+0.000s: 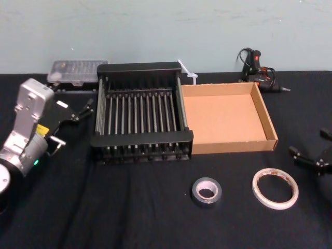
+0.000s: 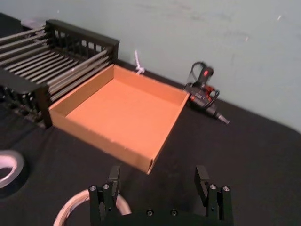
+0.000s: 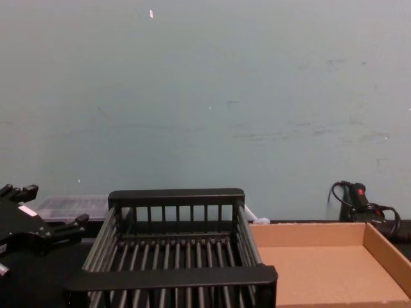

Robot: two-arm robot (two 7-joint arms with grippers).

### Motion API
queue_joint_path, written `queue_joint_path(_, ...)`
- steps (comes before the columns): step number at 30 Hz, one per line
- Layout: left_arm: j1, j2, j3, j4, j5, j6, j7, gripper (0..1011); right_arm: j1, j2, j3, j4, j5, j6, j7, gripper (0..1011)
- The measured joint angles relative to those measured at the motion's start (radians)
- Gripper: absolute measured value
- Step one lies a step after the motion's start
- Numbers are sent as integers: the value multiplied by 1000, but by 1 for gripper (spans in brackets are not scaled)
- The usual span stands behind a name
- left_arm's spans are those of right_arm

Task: Pick up the white tape and place it into the black box , Pick up the silver tape and place it into the brown box.

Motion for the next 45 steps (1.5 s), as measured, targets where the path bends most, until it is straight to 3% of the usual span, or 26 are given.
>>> queue_joint_path(9, 0, 0, 0, 0, 0, 0, 0, 1001, -1, -17, -6, 21, 16, 51, 42, 1002)
queue_joint_path(23, 0, 0, 0, 0, 0, 0, 0, 1001, 49, -65, -41, 87, 27, 135, 105, 1002)
queue_joint_path(45, 0, 0, 0, 0, 0, 0, 0, 1001, 82, -94, -68, 142, -29, 152, 126, 1002)
